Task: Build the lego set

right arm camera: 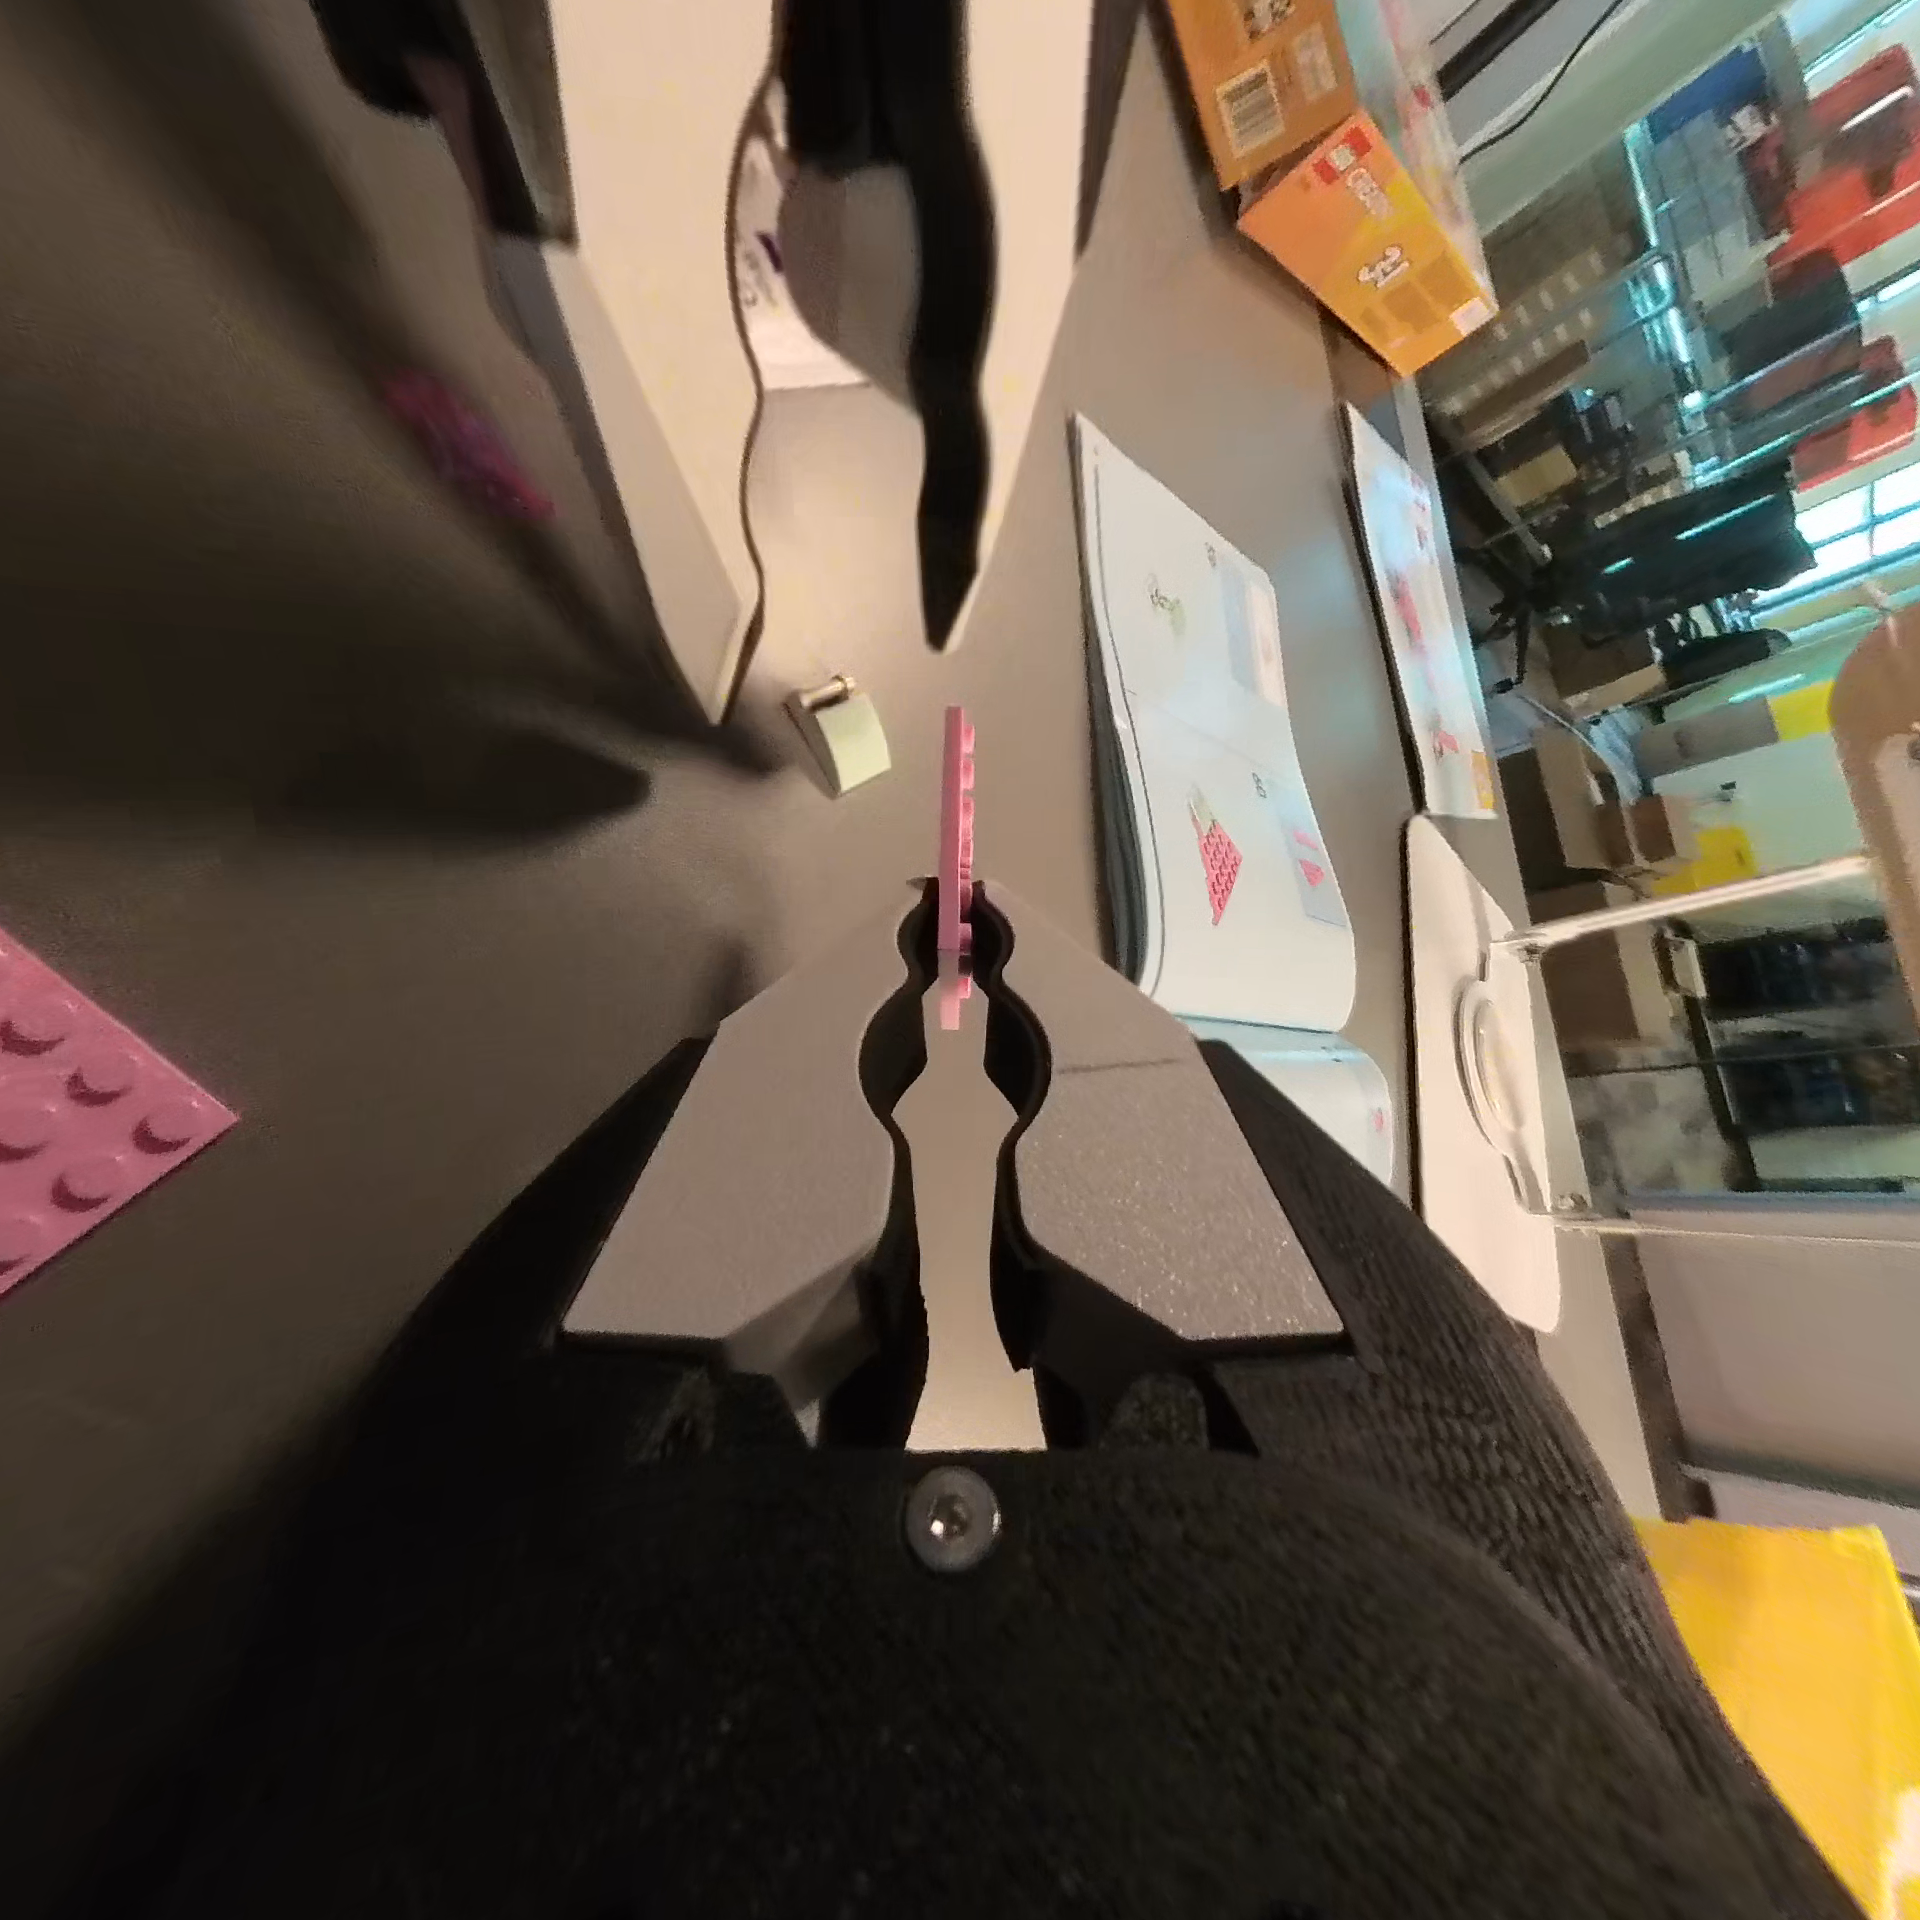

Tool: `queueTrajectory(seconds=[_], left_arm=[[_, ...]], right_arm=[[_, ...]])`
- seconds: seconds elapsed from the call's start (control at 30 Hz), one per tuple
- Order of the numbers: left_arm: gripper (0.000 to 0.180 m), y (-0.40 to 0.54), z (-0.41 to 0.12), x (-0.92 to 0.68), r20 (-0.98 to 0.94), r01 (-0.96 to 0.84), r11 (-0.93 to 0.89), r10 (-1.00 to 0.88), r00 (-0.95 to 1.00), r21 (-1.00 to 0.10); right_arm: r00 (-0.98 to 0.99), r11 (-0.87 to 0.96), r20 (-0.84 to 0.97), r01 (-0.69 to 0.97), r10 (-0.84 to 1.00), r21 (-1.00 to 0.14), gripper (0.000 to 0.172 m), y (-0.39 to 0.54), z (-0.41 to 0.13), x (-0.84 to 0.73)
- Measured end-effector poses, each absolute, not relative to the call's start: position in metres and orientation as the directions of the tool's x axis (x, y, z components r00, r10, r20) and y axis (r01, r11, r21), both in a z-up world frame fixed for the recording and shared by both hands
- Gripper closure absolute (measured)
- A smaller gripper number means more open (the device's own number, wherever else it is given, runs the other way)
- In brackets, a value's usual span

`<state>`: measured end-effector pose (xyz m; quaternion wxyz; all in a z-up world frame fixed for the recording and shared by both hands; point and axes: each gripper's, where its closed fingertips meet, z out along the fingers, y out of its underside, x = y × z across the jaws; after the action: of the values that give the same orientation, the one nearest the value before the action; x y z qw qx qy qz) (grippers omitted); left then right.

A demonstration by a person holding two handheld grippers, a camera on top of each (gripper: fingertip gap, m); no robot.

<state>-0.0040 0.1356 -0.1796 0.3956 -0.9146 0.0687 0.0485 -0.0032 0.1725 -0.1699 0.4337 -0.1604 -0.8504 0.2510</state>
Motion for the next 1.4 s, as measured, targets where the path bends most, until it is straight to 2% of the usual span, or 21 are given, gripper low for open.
queueTrajectory(seconds=[0.23, 0.37, 0.57, 0.7, 0.83, 0.9, 1.13, 1.23, 1.4], left_arm=[[0.148, 0.139, -0.195, -0.011, -0.089, -0.111, -0.712, -0.068, 0.994, -0.694], [0.165, 0.141, -0.196, -0.012, -0.093, -0.128, -0.717, -0.088, 0.992, -0.686], [0.165, 0.137, -0.188, -0.023, -0.157, -0.143, -0.709, -0.046, 0.987, -0.691], [0.165, 0.136, -0.164, -0.008, -0.011, -0.056, -0.621, -0.077, 0.997, -0.782], [0.165, 0.13, -0.155, 0.015, 0.166, 0.019, -0.594, -0.194, 0.967, -0.805], [0.165, 0.127, -0.155, 0.018, 0.192, 0.03, -0.587, -0.216, 0.957, -0.809], [0.165, 0.116, -0.149, 0.019, -0.033, -0.192, -0.477, -0.321, 0.946, -0.858], [0.165, 0.113, -0.146, 0.018, -0.061, -0.214, -0.45, -0.329, 0.942, -0.867], [0.165, 0.107, -0.142, 0.012, -0.129, -0.272, -0.422, -0.338, 0.932, -0.865]], right_arm=[[-0.583, 0.875, 0.708, 0.009, 0.397, -0.483, 0.169, 0.17, -0.176, 0.0], [-0.598, 0.887, 0.716, -0.016, 0.361, -0.461, 0.169, 0.166, -0.178, 0.003], [-0.61, 0.891, 0.71, -0.015, 0.351, -0.453, 0.169, 0.167, -0.179, 0.006], [-0.595, 0.906, 0.737, -0.036, 0.32, -0.422, 0.169, 0.166, -0.174, 0.007], [-0.539, 0.928, 0.801, -0.09, 0.26, -0.362, 0.169, 0.161, -0.169, 0.005], [-0.506, 0.939, 0.834, -0.121, 0.221, -0.322, 0.169, 0.159, -0.169, 0.003], [-0.32, 0.967, 0.941, -0.187, 0.108, -0.175, 0.169, 0.149, -0.154, -0.006], [-0.24, 0.97, 0.97, -0.224, 0.036, -0.092, 0.169, 0.139, -0.15, -0.008], [-0.196, 0.964, 0.98, -0.259, 0.011, -0.062, 0.169, 0.134, -0.144, -0.005]])
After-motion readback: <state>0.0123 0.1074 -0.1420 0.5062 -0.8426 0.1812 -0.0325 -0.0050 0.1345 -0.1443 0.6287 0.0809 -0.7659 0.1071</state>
